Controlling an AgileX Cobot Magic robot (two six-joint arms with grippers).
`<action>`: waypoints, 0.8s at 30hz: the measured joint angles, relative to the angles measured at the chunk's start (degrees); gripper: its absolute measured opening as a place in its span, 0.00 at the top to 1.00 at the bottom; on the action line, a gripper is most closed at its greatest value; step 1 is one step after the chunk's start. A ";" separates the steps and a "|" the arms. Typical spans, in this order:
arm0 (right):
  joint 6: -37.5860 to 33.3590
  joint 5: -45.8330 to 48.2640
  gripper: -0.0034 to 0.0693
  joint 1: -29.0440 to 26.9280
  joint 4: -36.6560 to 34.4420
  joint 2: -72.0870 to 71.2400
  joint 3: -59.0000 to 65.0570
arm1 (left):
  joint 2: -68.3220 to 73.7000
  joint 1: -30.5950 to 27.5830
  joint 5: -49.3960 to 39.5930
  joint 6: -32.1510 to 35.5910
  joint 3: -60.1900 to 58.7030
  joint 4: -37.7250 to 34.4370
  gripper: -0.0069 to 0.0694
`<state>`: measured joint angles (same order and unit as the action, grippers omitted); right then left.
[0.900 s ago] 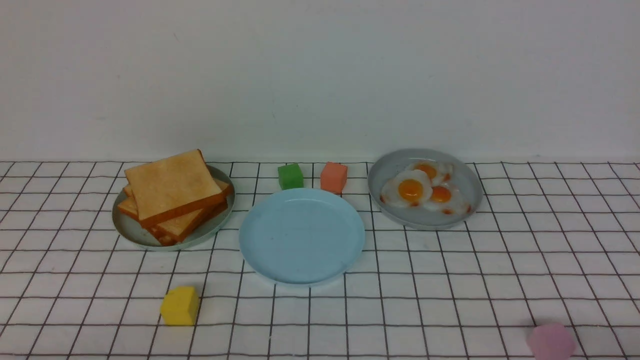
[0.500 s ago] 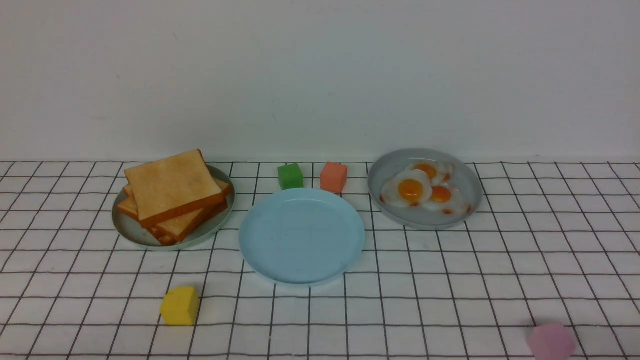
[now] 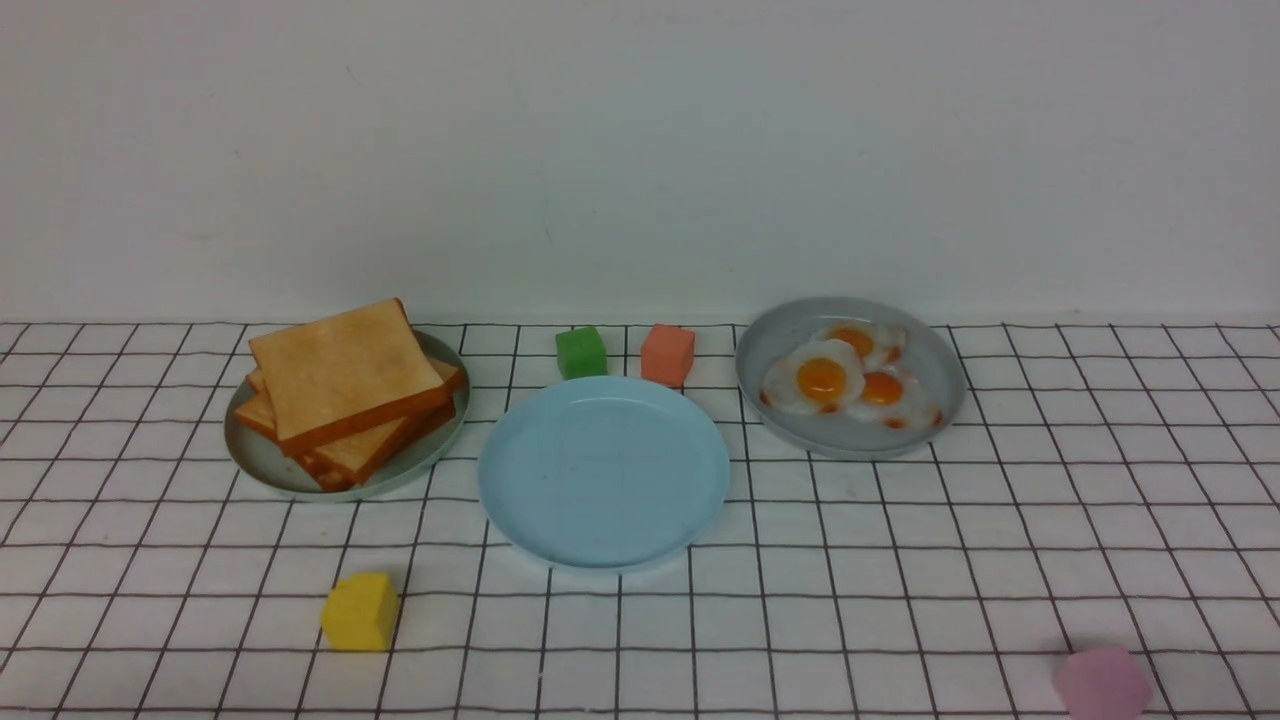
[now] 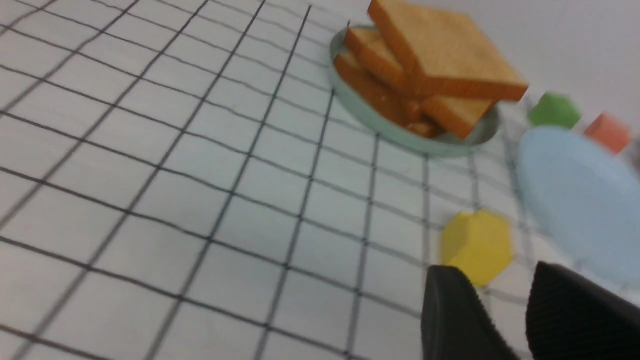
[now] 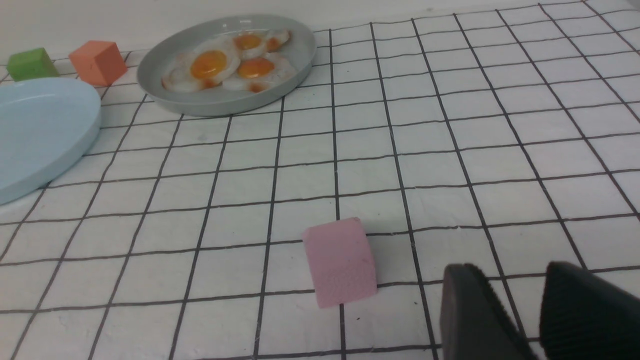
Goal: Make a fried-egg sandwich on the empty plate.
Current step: Use the left arm to grab a slice of bread
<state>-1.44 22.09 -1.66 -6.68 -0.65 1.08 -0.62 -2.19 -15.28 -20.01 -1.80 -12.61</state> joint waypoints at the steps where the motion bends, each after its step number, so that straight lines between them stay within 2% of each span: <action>1: 0.00 0.00 0.63 0.00 0.00 0.00 0.00 | 0.00 0.00 0.71 -1.05 0.00 -2.32 0.60; 2: 0.00 0.00 0.63 0.00 0.00 0.00 0.00 | 0.00 0.00 4.26 -6.39 0.00 -9.89 0.60; 4: 0.00 0.00 0.63 0.00 0.00 0.00 0.00 | 0.00 0.00 7.41 -9.13 0.00 -15.64 0.60; 8: 0.00 0.00 0.63 0.00 0.00 0.00 0.00 | 0.00 0.00 11.05 -9.27 0.99 -18.69 0.61; 11: 0.00 0.00 0.63 0.00 0.00 0.00 0.00 | 3.04 0.00 5.33 -3.67 7.25 -17.70 0.69; 14: 0.00 0.00 0.63 0.00 0.00 0.00 0.00 | 11.14 0.85 -1.54 7.06 14.49 -15.69 0.81; 15: 0.00 0.00 0.63 0.00 0.00 0.00 0.00 | 12.40 1.23 -1.89 7.78 15.37 -15.48 0.81; 16: 0.00 0.00 0.63 0.00 0.00 0.00 0.00 | 16.83 3.12 -4.97 13.40 18.40 -14.80 0.87; 18: 0.00 0.00 0.63 0.00 0.00 0.00 0.00 | 23.98 5.87 -10.60 19.43 23.44 -14.06 0.92; 19: 0.00 0.00 0.63 0.00 0.00 0.00 0.00 | 24.68 6.14 -10.60 19.43 23.93 -13.97 0.92; 20: 0.00 0.00 0.63 0.00 0.00 0.00 0.00 | 31.39 8.31 -15.55 22.05 27.99 -13.33 0.93; 21: 0.00 0.00 0.63 0.00 0.00 0.00 0.00 | 32.17 8.52 -16.06 22.22 29.03 -13.33 0.93; 24: 0.00 0.00 0.63 0.00 0.00 0.00 0.00 | 46.70 11.65 -23.51 23.74 38.46 -11.70 0.93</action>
<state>-1.44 22.09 -1.66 -6.68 -0.65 1.08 46.08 9.47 -38.79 3.72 36.66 -24.31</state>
